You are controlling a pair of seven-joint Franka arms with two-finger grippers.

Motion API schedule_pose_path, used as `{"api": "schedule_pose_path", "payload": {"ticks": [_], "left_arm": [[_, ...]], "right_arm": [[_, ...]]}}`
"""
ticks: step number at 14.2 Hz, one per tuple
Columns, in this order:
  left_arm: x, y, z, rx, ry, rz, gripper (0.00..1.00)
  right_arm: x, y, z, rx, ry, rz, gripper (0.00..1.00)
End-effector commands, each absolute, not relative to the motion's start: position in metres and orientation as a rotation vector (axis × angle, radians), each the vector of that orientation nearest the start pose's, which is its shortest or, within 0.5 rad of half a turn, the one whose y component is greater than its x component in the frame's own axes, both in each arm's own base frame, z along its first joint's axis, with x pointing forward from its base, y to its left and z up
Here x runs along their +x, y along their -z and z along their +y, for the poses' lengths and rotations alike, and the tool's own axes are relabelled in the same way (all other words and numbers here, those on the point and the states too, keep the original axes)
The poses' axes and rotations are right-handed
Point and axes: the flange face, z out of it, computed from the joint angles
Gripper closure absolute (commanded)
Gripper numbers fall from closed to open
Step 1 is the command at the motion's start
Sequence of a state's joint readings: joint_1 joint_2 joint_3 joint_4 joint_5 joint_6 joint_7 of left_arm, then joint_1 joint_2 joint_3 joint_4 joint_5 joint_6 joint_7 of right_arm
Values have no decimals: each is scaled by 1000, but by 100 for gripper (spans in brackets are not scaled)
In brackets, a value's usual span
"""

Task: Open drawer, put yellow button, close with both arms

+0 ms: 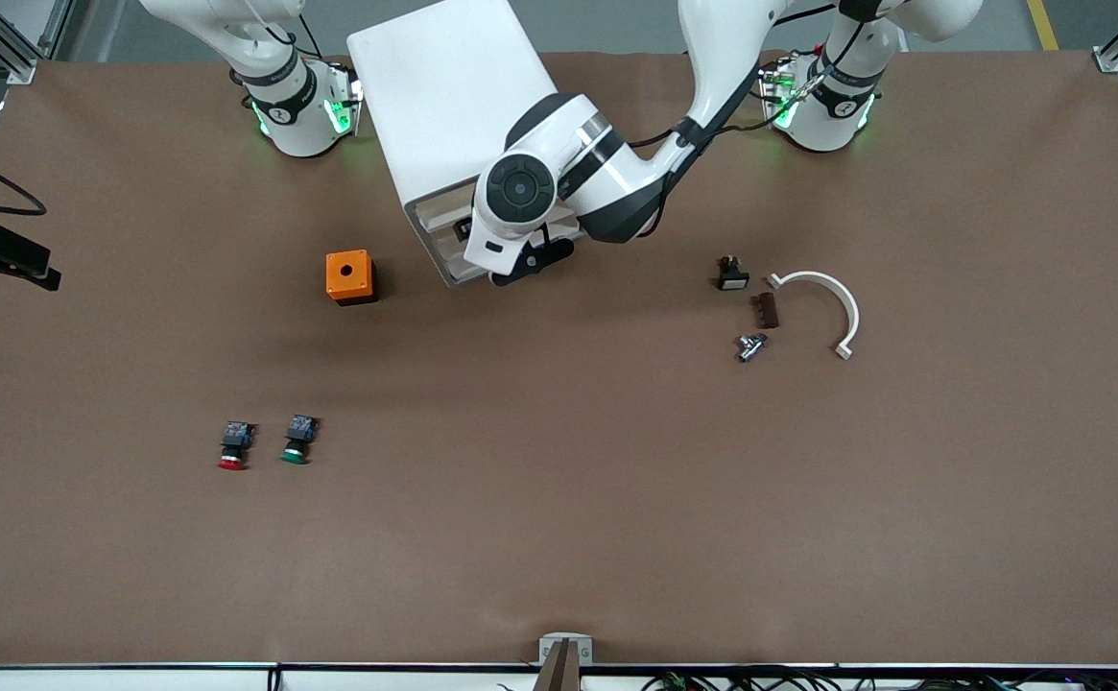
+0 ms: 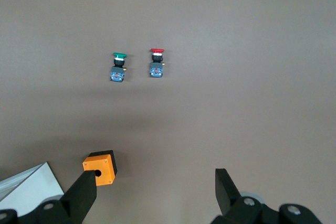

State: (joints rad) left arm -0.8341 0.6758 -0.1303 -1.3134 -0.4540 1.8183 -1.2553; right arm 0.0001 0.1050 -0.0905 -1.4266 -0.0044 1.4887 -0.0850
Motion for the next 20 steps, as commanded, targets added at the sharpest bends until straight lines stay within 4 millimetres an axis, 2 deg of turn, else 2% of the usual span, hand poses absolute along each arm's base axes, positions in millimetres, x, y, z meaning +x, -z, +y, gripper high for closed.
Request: {"api": "schedule_pose_path", "payload": {"ticks": [1,5,8,10,11,13,16,18,20], "left_arm": [[381,-345,-602,-2991,-958,-786,1],[381,-344,-603,-2987,-969,-797,1],[394,-350,-595,-3012,-931,-792,1],[403,-368,-589,-3048,-842,-782,1],[415,-380,-578,-3065,-756,-785,1],[448,-413,-547,-3102,-604,-824,1],[495,-479,-487,-3187,-447,-858,1],[521,-507,-434,-3194,-441,-831,1],[537,-536,-379,-3205,-448,-762,1]], "right_arm": [[566,-623,-49,-3134,-110,33,0],[542,-628,-40,-3130,-108,81,0],[528,-630,-21,-3131,-89,83,0],[524,-634,-25,-3130,-79,90,0],[521,-633,-29,-3128,-77,102,0],[515,-635,-35,-3129,-62,122,0],[511,-642,-36,-3131,-17,122,0],[506,-647,-35,-3131,10,122,0],[494,-653,-36,-3129,77,124,0]]}}
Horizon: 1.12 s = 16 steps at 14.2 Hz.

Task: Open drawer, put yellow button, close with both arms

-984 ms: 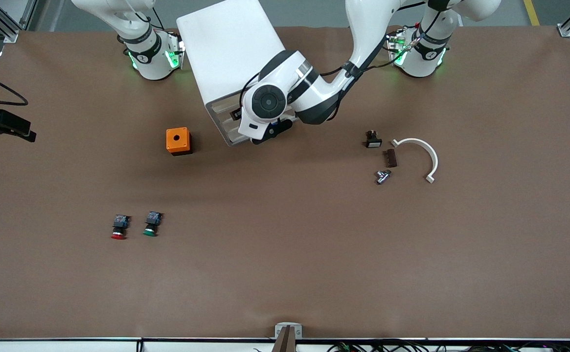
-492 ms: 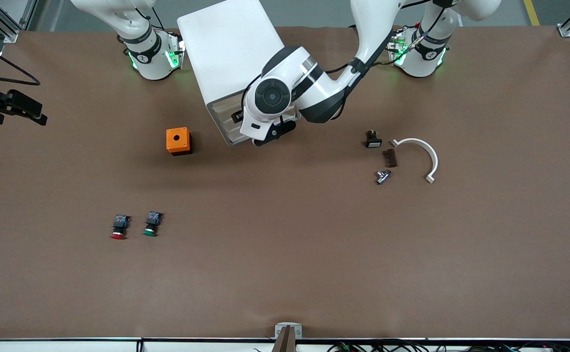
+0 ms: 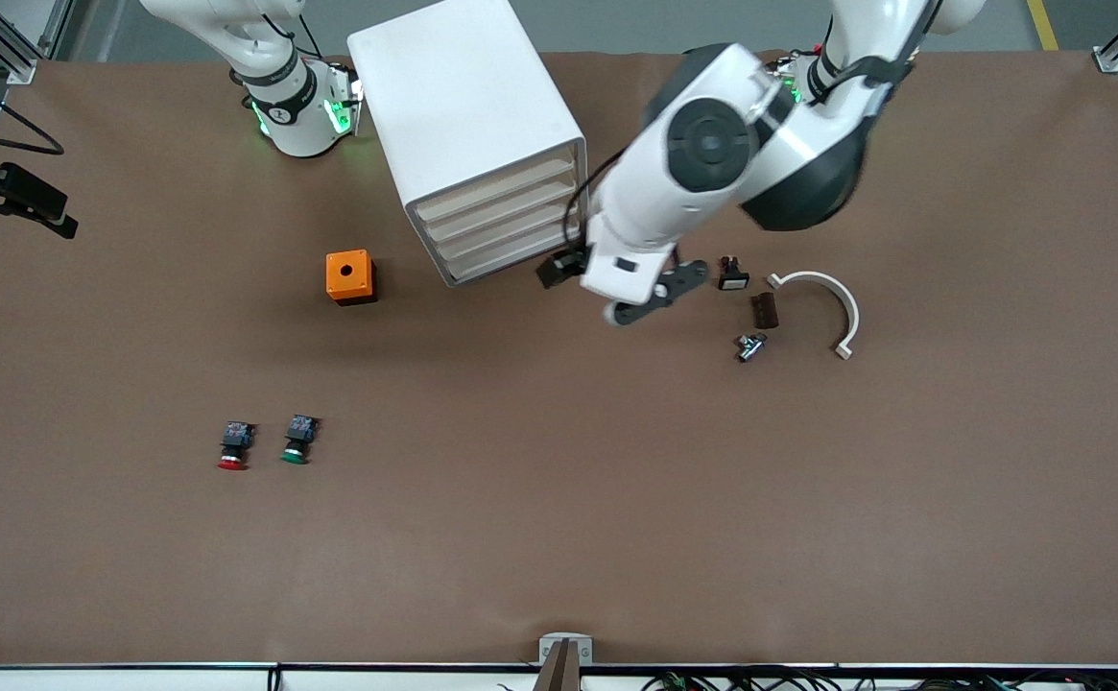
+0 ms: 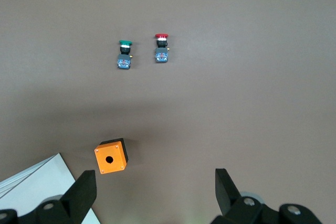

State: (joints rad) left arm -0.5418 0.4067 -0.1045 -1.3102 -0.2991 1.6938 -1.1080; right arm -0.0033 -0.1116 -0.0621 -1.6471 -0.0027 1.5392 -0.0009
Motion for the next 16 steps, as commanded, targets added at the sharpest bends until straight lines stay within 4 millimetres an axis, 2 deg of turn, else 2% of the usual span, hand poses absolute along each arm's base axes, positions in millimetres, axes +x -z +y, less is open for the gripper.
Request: {"api": "schedule_pose_path", "payload": {"ticks": [1,4,7,8,11,13,16], "left_arm": [[541,-548,-354,-3208,-462,-714,1],[541,-576,-293,-3152,-363,-455,1],[560,-599,-216,-3146,-278,-378,1],[567,-608,-183,-3162,-250,-331,1],[579,-614,-110,-3176,-237,-221,1],[582,-617,-82,-3168,-215,-187,1],[580,-622,-59,-3179,-201,-111,1]], "right_arm": [[491,-650,-38,-3127,89,129,0],[492,-649,-39,-3126,123,126,0],[493,-649,-39,-3126,123,126,0],[493,-649,-38,-3127,120,124,0],[494,-653,-38,-3126,127,136,0],[497,-659,-36,-3126,137,134,0],[495,-656,-37,-3126,84,138,0]]}}
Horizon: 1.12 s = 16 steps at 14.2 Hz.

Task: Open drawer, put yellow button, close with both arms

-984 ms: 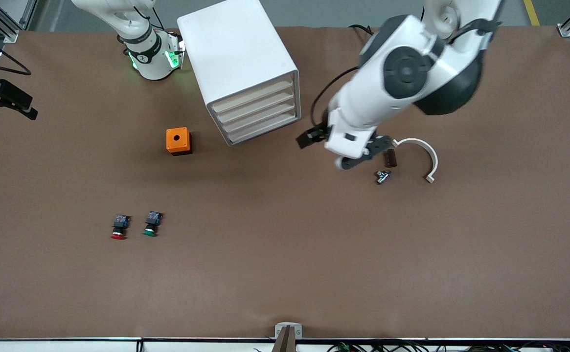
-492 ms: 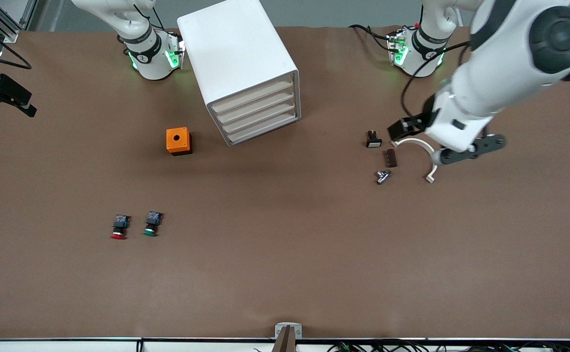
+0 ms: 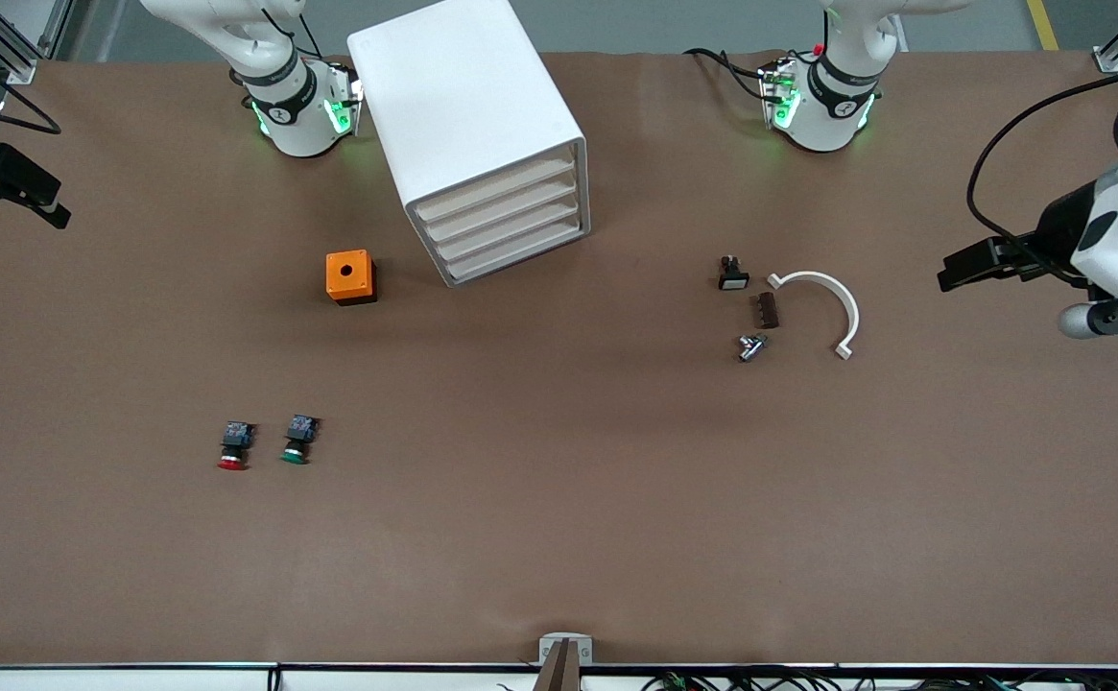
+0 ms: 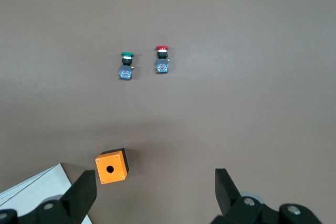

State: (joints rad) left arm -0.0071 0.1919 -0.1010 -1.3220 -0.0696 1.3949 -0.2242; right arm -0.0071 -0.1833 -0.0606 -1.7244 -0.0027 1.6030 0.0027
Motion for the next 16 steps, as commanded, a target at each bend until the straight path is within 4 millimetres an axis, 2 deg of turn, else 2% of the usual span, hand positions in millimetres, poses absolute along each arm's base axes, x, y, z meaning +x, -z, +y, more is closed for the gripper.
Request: {"api": "schedule_pose_path", "payload": {"ticks": [1,5,7,11,13,16], "left_arm": [[580,-620,-57,-3179,-205,-106,1],[585,-620,-55,-3181,-171,-115,1],[588,-622,-61,-3166,-125,-97,1],[588,-625,-79,-3136,-73,-73,1],[581,-629,-76,-3132,-85,-77,1],[565,-616,-74,-3118,-140,-71,1]], "right_arm": [[495,-656,-37,-3126,84,138,0],[495,-654,-36,-3129,68,119,0],[503,-642,-34,-3130,8,110,0],[501,-653,-32,-3140,-17,92,0],[502,-652,-31,-3139,-17,91,0],[508,-648,-32,-3132,5,95,0]]}}
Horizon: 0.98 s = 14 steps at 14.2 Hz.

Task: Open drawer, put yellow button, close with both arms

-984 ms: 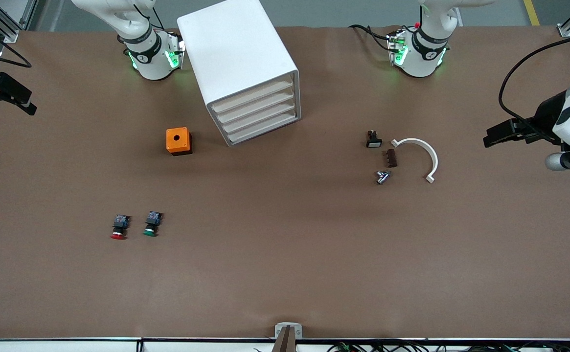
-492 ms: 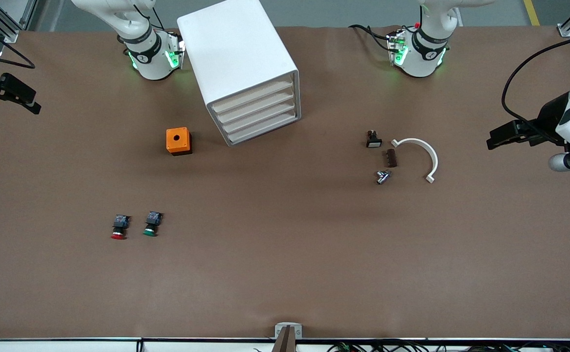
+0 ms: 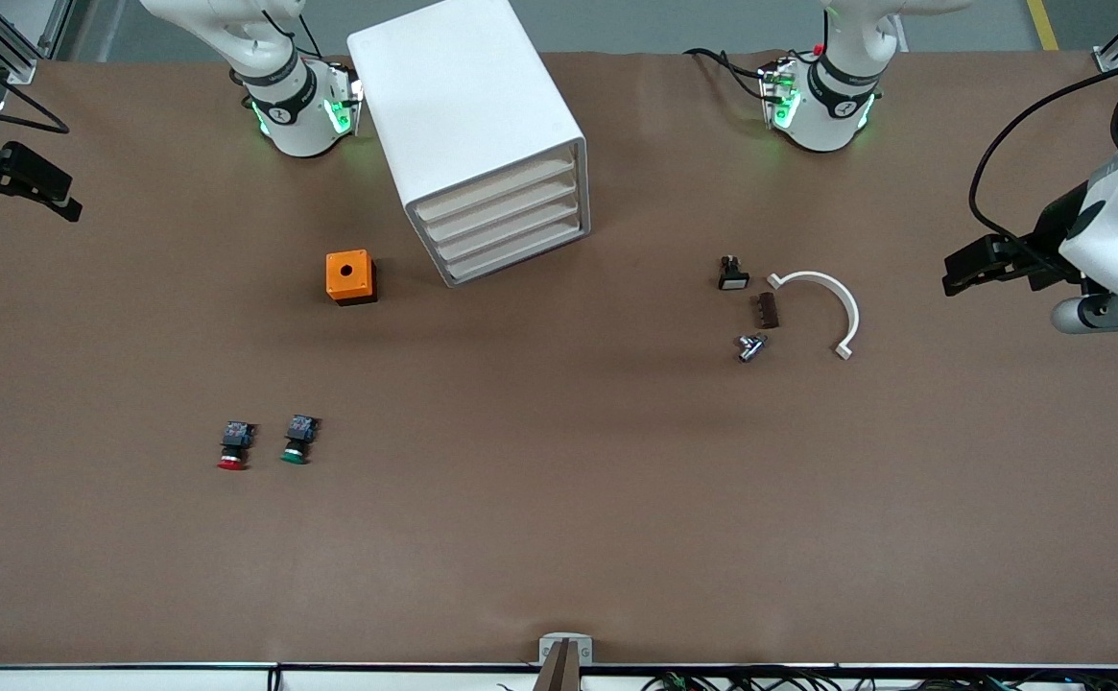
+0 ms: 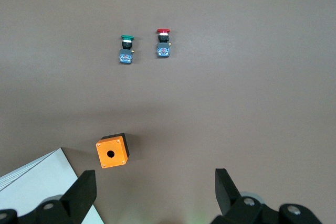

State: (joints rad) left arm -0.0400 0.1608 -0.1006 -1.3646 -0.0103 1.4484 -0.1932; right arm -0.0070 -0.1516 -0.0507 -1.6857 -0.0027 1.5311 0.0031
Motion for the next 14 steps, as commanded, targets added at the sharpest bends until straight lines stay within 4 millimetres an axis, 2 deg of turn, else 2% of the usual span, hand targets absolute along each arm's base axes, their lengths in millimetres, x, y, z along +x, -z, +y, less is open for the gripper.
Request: {"api": "schedule_pose_path", "payload": {"ticks": [1,3,8,14], "left_arm": [[558,-615,-73,-3118,-138,-66,1],[546,-608,-70,-3115,-123,-70,1],[541,-604,-67,-3122,-93,-81,1],[539,-614,-67,-3133,-57,-84,1]], "right_arm": [[511,-648,-33,-3132,22,100,0],[511,-648,-33,-3130,27,100,0],[514,-643,-34,-3130,8,105,0],[514,-644,-36,-3130,17,112,0]]}}
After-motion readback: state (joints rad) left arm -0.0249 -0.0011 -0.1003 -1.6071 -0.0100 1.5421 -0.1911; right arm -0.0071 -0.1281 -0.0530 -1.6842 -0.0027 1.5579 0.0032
